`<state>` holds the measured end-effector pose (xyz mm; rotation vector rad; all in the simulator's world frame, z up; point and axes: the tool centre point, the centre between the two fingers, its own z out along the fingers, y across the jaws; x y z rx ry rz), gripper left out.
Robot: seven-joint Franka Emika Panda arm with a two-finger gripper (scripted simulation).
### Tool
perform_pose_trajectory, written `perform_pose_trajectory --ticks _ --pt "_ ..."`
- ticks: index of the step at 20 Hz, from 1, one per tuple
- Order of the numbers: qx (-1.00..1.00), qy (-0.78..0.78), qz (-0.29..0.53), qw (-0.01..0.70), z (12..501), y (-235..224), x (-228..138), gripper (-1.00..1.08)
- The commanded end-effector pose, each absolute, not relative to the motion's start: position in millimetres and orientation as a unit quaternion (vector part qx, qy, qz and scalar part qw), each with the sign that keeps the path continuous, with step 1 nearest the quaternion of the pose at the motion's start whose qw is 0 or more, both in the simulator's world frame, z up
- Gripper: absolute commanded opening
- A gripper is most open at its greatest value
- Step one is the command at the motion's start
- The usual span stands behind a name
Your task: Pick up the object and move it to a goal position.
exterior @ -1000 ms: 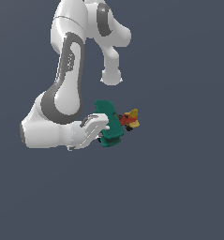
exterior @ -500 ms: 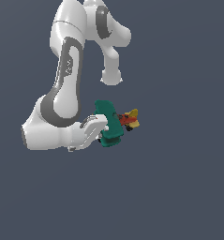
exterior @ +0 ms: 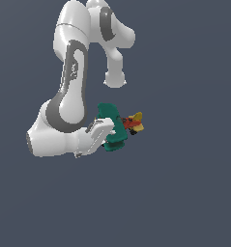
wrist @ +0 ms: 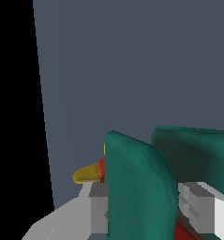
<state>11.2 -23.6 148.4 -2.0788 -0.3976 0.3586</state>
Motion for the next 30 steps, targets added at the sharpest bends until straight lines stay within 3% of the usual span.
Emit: perform_pose_trajectory --ticks 1,30 --pt "-0.85 -0.163 0.145 0.48 148.2 -25.3 11.4 0.28" --pt "-0.829 -0.169 0.123 0.518 149.1 -26.9 19.1 0.28"
